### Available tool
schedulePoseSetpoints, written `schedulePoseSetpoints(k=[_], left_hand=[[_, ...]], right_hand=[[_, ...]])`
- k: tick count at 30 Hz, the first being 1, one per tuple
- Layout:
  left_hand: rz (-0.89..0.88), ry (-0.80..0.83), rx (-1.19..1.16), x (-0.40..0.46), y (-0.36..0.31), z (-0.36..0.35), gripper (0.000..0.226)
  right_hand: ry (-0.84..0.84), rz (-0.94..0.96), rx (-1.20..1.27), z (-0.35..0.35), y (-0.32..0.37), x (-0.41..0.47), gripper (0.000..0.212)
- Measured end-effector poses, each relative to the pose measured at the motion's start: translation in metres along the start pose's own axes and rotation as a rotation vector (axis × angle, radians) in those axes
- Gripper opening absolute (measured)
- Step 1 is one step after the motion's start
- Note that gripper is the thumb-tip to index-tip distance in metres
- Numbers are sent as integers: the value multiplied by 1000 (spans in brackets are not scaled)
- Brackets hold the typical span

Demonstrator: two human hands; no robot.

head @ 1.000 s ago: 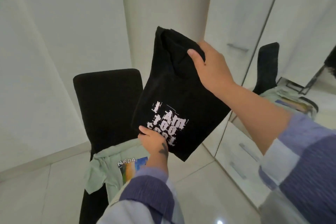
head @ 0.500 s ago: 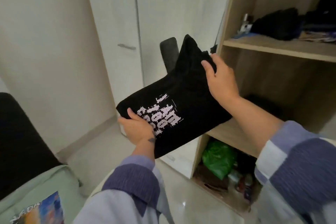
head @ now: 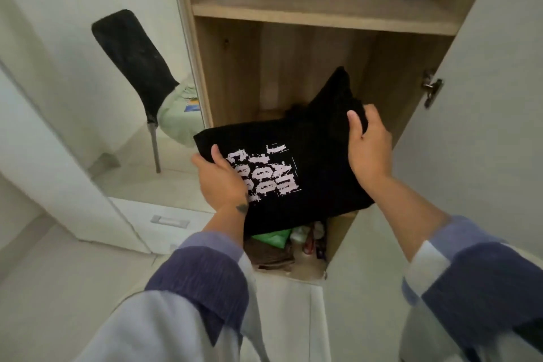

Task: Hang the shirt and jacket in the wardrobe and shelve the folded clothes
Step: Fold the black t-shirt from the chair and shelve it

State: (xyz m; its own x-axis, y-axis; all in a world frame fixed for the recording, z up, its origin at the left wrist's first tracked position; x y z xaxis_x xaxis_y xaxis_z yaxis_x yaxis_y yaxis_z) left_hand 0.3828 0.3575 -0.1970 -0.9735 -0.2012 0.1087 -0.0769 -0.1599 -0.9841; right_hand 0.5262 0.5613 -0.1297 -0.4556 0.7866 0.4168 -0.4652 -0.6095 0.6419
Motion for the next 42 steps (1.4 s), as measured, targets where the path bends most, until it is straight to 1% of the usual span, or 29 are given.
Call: schedulePoseSetpoints(k=[3,5,8,11,13,16,19,21,24,27,30,31,32,33,34,35,36,38,39,40,42], left_hand=[[-20,120,45,23,26,-54,38],[-56,183,93,39,50,-88,43],[-101,288,148,52,91,-132,45],[-148,352,176,66,132,-167,42],[-201,369,181,80,155,-189,42],[-252,383,197,99,184,-221,41],[-285,404,210,111,207,-245,41],[-301,393,238,121,221,-256,42],[-314,376,333,135,234,-267,44],[-306,400,432,140,239,-278,42],[-289,369,517,138,239,-278,40],[-312,370,533,137,239,-276,42],[-378,390,559,136,238,-275,45],[-479,452,593,133,236,-274,48],[-592,552,644,130,235,-275,49],[-672,671,711,126,235,-277,50],[-682,793,792,123,236,-278,52],[-539,980,966,123,244,-276,56],[-469,1032,1034,122,245,-273,59],[-442,1056,1068,120,244,-269,61],[-434,1061,1076,111,236,-256,64]], right_hand=[[-29,-118,-17,-46,-46,7,40],[-40,-191,-27,-78,-78,10,39],[-21,-271,-73,-132,-128,11,38],[-35,-351,-150,-182,-174,8,37],[-50,-366,-166,-206,-196,11,33],[-57,-362,-119,-237,-216,27,28],[-84,-349,-171,-266,-232,45,31],[-73,-321,-264,-281,-242,52,32],[-63,-274,-467,-288,-255,54,30],[-4,-316,-592,-293,-262,55,30],[76,-421,-745,-292,-261,54,40],[93,-434,-789,-291,-259,52,46],[87,-405,-826,-290,-255,52,50],[66,-326,-854,-289,-249,52,51],[54,-220,-878,-290,-244,51,48],[72,-119,-900,-292,-238,51,46],[152,-58,-914,-295,-235,50,46],[387,-55,-951,-302,-234,45,53],[476,-77,-981,-303,-234,41,56],[535,-91,-1013,-302,-232,38,58],[576,-68,-1048,-297,-220,33,59]])
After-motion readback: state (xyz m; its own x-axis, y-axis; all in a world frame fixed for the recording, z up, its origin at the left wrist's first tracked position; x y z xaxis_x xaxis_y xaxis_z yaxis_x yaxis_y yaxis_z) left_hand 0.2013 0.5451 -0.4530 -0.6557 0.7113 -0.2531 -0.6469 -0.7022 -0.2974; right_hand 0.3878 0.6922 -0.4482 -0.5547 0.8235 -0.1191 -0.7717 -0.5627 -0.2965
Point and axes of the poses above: each hand's wrist, its own x-axis towards the middle knuckle, its own z-axis out of the back of the hand, y = z × x, the point moved 4 cm from there along x, towards the middle knuckle, and after that the axes turned 11 degrees about -x, right-handed, at the moved point
